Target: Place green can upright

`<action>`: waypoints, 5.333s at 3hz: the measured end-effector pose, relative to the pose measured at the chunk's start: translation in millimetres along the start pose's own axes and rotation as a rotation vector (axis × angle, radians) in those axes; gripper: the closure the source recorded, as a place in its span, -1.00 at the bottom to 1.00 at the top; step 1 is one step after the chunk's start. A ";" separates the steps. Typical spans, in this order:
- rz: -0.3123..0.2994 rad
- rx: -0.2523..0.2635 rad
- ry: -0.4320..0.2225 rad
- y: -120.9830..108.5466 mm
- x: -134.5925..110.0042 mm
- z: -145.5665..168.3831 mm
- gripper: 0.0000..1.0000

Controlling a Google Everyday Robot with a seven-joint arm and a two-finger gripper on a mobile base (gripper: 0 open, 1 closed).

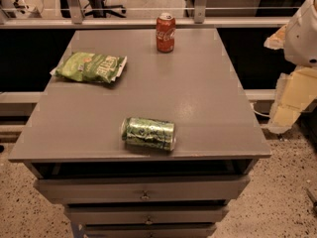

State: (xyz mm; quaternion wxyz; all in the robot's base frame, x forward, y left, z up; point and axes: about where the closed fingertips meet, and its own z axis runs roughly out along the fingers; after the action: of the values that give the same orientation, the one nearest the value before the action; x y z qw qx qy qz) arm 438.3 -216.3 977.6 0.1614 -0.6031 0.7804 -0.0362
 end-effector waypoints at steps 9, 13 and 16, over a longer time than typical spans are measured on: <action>0.077 -0.233 -0.026 72.5 -197.1 162.5 -1.00; 0.245 -0.145 -0.034 53.7 -202.5 176.3 0.30; 0.248 -0.123 -0.470 -32.8 -233.5 128.2 1.00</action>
Offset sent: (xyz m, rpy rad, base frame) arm 0.0218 0.0678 -0.0057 0.0540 0.0088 0.1590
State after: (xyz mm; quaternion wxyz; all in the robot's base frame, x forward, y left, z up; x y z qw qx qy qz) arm 558.2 15.1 913.3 0.3044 -0.5035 0.7900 0.1724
